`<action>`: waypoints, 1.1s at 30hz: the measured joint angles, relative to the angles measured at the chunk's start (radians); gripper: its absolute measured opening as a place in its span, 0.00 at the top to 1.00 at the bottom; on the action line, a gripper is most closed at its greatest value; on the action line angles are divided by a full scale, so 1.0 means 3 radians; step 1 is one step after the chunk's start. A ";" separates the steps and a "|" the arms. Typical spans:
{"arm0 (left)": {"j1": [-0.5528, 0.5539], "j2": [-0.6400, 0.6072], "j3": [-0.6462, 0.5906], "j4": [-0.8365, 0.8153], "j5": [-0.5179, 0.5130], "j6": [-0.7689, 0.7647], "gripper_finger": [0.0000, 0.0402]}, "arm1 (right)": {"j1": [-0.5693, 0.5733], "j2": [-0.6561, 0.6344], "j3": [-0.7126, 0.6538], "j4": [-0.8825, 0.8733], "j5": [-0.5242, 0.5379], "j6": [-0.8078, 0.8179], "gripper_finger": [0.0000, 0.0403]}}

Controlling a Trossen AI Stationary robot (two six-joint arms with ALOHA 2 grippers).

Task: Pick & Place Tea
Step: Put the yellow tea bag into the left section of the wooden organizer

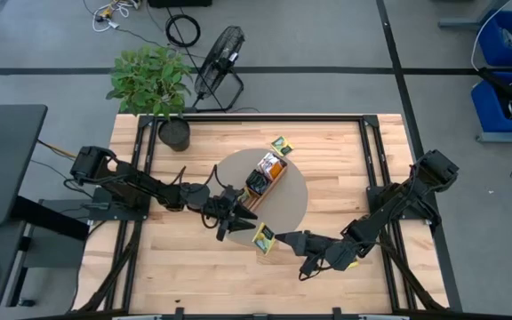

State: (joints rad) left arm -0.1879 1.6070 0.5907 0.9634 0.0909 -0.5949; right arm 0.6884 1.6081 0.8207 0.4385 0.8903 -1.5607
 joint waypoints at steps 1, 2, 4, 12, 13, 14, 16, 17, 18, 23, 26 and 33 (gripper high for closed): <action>0.0003 0.0000 0.0000 -0.0001 -0.0001 0.0000 0.54 | -0.0009 0.0000 0.0000 0.0042 -0.0053 -0.0046 1.00; 0.0006 0.0000 0.0000 -0.0012 -0.0001 -0.0001 0.54 | -0.0024 0.0000 0.0000 0.0079 -0.0121 -0.0077 1.00; 0.0006 0.0000 0.0000 -0.0009 -0.0001 -0.0001 0.54 | -0.0065 -0.0001 0.0001 0.0125 -0.0261 -0.0098 1.00; 0.0005 -0.0001 0.0000 -0.0032 0.0000 -0.0012 0.54 | -0.0260 -0.0003 0.0001 0.0182 -0.0443 -0.0194 1.00; 0.0006 -0.0001 0.0000 -0.0032 0.0004 -0.0013 0.54 | -0.0277 -0.0003 0.0001 0.0192 -0.0468 -0.0230 1.00; 0.0003 -0.0001 0.0000 -0.0032 0.0024 -0.0011 0.54 | -0.0292 -0.0003 0.0001 0.0192 -0.0488 -0.0259 1.00; 0.0002 -0.0001 0.0000 -0.0036 0.0053 0.0003 0.54 | -0.0317 -0.0003 0.0001 0.0204 -0.0506 -0.0325 1.00; 0.0000 -0.0001 0.0000 -0.0039 0.0058 0.0001 0.54 | -0.0324 -0.0003 0.0001 0.0240 -0.0513 -0.0337 1.00; 0.0000 -0.0001 0.0000 -0.0039 0.0060 0.0000 0.54 | -0.0334 -0.0003 0.0001 0.0264 -0.0556 -0.0335 1.00; 0.0001 -0.0001 0.0000 -0.0039 0.0060 0.0033 0.55 | -0.0407 -0.0003 0.0001 0.0168 -0.0689 -0.0288 1.00; -0.0006 -0.0003 0.0000 -0.0081 0.0061 0.0074 0.61 | -0.0460 -0.0003 0.0001 0.0118 -0.0702 -0.0168 1.00; -0.0021 -0.0003 -0.0001 -0.0090 0.0060 0.0190 0.94 | -0.0531 -0.0003 0.0001 0.0129 -0.0731 -0.0125 1.00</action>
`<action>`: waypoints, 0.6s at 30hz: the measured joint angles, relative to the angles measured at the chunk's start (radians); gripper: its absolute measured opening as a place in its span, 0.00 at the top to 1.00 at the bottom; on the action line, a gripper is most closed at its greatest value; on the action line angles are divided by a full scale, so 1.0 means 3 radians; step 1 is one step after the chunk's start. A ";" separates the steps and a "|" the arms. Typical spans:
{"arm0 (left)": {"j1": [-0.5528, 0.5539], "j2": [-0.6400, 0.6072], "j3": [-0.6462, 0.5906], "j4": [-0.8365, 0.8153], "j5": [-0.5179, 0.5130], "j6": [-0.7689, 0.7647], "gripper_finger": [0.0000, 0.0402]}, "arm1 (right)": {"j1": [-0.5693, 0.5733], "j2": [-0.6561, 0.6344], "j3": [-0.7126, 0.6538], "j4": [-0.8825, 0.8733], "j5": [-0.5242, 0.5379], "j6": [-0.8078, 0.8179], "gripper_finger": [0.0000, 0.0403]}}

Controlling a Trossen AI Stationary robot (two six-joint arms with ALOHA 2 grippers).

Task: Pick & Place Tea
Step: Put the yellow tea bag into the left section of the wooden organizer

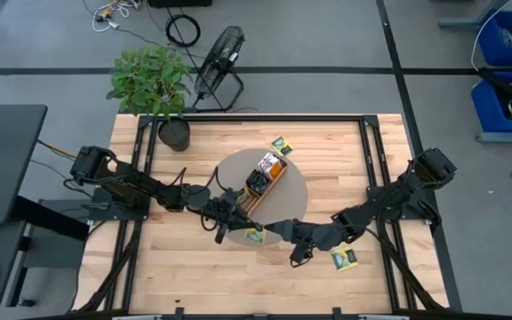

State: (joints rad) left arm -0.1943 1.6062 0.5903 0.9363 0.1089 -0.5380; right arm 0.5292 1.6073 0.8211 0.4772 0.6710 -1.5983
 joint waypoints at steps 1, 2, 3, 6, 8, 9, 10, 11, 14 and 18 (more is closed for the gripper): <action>0.0002 0.0000 0.0000 0.0000 -0.0012 0.0001 0.97 | -0.0007 0.0000 0.0000 -0.0003 0.0001 0.0045 1.00; 0.0002 0.0000 0.0000 -0.0002 -0.0043 0.0017 0.98 | -0.0008 0.0000 0.0000 -0.0004 0.0005 0.0127 1.00; 0.0002 0.0000 -0.0001 -0.0002 -0.0086 0.0068 0.98 | -0.0008 -0.0001 0.0000 -0.0014 0.0008 0.0258 1.00; -0.0033 0.0000 -0.0001 0.0000 -0.0152 0.0226 0.99 | -0.0006 -0.0013 0.0000 -0.0042 0.0012 0.0959 0.96; -0.0085 0.0000 -0.0001 0.0005 -0.0304 0.0355 0.99 | 0.0012 -0.0070 0.0000 -0.0171 -0.0006 0.1459 0.91; -0.0112 -0.0001 -0.0001 0.0003 -0.0414 0.0429 0.99 | 0.0025 -0.0108 0.0000 -0.0269 -0.0036 0.1687 0.88; -0.0143 -0.0001 -0.0001 -0.0003 -0.0542 0.0525 0.99 | 0.0039 -0.0153 0.0000 -0.0386 -0.0087 0.1907 0.85; -0.0175 -0.0001 -0.0001 -0.0006 -0.0677 0.0660 0.99 | 0.0054 -0.0209 0.0000 -0.0519 -0.0173 0.2126 0.82; -0.0279 -0.0005 -0.0001 -0.0067 -0.1098 0.1088 0.99 | 0.0064 -0.0424 0.0000 -0.0812 -0.0543 0.2839 0.74; -0.0346 -0.0005 -0.0003 -0.0050 -0.1456 0.1311 1.00 | 0.0045 -0.0740 -0.0058 -0.1156 -0.0913 0.3554 0.67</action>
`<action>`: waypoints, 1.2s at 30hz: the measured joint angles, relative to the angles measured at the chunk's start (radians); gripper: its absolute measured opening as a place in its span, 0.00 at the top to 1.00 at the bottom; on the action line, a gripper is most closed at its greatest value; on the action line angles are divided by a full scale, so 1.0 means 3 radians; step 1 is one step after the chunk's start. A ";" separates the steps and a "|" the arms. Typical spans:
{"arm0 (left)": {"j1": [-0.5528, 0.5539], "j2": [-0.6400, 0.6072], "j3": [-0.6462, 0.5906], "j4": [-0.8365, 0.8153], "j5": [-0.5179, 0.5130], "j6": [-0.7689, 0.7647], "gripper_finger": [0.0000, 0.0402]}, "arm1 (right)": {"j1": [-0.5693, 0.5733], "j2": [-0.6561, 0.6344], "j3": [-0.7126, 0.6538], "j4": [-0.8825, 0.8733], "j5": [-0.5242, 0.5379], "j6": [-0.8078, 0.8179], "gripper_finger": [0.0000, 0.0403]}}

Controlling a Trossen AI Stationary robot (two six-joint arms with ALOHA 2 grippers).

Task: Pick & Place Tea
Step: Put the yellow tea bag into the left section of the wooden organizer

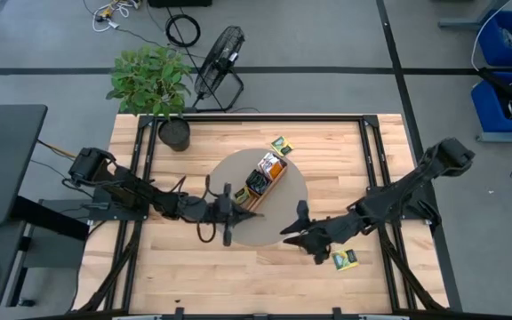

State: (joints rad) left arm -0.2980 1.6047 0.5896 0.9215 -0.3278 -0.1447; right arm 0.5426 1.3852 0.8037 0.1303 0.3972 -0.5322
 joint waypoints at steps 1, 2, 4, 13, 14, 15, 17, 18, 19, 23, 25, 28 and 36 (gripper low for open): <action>-0.0015 0.0000 -0.0003 0.0002 -0.0168 0.0026 1.00 | -0.0009 -0.0080 -0.0061 -0.0017 -0.0039 0.0118 0.67; -0.0031 0.0000 -0.0020 0.0024 -0.0350 0.0056 1.00 | -0.0019 -0.0165 -0.0131 0.0000 -0.0115 0.0214 0.66; -0.0038 -0.0001 -0.0083 0.0037 -0.0620 0.0050 1.00 | -0.0030 -0.0353 -0.0323 0.0125 -0.0216 0.0388 0.66; -0.0036 0.0000 -0.0562 0.0618 -0.1377 -0.0266 1.00 | -0.0031 -0.1127 -0.1333 0.1397 -0.0137 0.0492 0.66; -0.0036 0.0000 -0.0576 0.0612 -0.1484 -0.0267 1.00 | -0.0033 -0.1183 -0.1394 0.1438 -0.0077 0.0522 0.66; -0.0030 0.0000 -0.0576 0.0595 -0.1542 -0.0278 1.00 | -0.0034 -0.1226 -0.1438 0.1435 0.0011 0.0558 0.66; 0.0013 0.0000 -0.0569 0.0608 -0.1570 -0.0355 1.00 | -0.0041 -0.1237 -0.1462 0.1447 0.0159 0.0616 0.66; 0.0040 0.0000 -0.0554 0.0602 -0.1582 -0.0403 1.00 | -0.0042 -0.1236 -0.1481 0.1445 0.0239 0.0628 0.66; 0.0063 0.0001 -0.0538 0.0604 -0.1589 -0.0449 1.00 | -0.0042 -0.1230 -0.1490 0.1423 0.0307 0.0652 0.66; 0.0148 0.0045 -0.0514 0.0482 -0.1624 -0.0778 1.00 | -0.0042 -0.1199 -0.1490 0.1411 0.0338 0.0741 0.66; 0.0160 0.0059 -0.0522 0.0362 -0.1709 -0.0978 1.00 | -0.0037 -0.1200 -0.1490 0.1413 0.0340 0.0793 0.66; 0.0161 0.0170 -0.0500 0.0313 -0.1718 -0.1140 1.00 | -0.0037 -0.1199 -0.1490 0.1376 0.0365 0.0794 0.66; 0.0029 0.0421 -0.0343 0.0324 -0.1803 -0.1305 1.00 | -0.0052 -0.1199 -0.1490 0.1266 0.0570 0.0820 0.66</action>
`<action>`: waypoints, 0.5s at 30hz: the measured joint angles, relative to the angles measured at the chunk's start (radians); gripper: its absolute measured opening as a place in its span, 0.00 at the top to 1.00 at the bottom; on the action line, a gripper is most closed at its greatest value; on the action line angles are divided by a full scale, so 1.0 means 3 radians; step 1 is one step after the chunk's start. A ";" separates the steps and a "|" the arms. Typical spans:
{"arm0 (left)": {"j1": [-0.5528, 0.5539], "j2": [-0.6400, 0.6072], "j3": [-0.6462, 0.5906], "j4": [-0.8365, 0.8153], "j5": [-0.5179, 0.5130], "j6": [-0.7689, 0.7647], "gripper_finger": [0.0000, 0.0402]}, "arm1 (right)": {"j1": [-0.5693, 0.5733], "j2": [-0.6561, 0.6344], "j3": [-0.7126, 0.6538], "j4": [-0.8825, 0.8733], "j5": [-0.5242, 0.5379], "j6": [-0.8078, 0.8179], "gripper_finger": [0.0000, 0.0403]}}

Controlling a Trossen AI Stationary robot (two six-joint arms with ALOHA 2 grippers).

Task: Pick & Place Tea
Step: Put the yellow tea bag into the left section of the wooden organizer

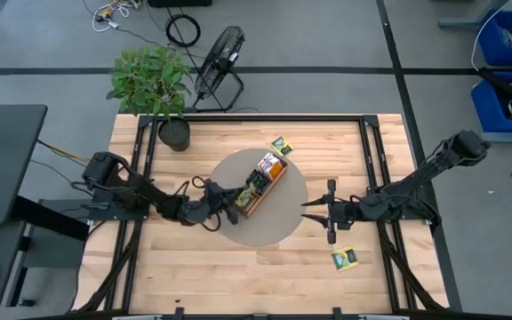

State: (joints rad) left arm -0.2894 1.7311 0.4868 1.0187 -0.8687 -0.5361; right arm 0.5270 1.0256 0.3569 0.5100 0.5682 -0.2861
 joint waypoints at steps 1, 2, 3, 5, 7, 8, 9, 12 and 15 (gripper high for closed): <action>-0.0016 0.0024 0.0019 0.0001 -0.0050 -0.0010 1.00 | 0.0000 0.0000 0.0000 -0.0013 0.0000 0.0009 0.66; -0.0025 0.0039 0.0025 -0.0002 -0.0082 -0.0041 1.00 | -0.0001 0.0000 0.0000 -0.0029 0.0001 0.0016 0.66; -0.0027 0.0045 0.0021 -0.0013 -0.0112 -0.0133 1.00 | -0.0001 0.0000 0.0000 -0.0035 0.0001 0.0016 0.66; -0.0023 0.0076 0.0021 -0.0015 -0.0093 -0.0265 1.00 | -0.0001 0.0000 0.0000 -0.0051 0.0001 0.0031 0.66; -0.0025 0.0104 0.0020 -0.0068 -0.0113 -0.0300 1.00 | 0.0000 0.0001 0.0000 -0.0063 0.0001 0.0041 0.66; -0.0024 0.0111 0.0018 -0.0095 -0.0128 -0.0343 1.00 | 0.0000 0.0000 0.0001 -0.0065 0.0001 0.0045 0.66; -0.0024 0.0122 0.0022 -0.0104 -0.0134 -0.0391 1.00 | 0.0000 0.0001 0.0000 -0.0072 0.0001 0.0048 0.66; -0.0006 0.0128 0.0018 -0.0220 -0.0180 -0.0449 1.00 | 0.0000 0.0001 0.0000 -0.0072 0.0001 0.0042 0.66; -0.0009 0.0128 0.0018 -0.0215 -0.0185 -0.0490 1.00 | -0.0002 0.0001 0.0001 -0.0073 0.0001 0.0028 0.66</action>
State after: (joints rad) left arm -0.2920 1.7695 0.4923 0.9541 -0.9241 -0.6830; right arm 0.5264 1.0260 0.3571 0.4882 0.5686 -0.2777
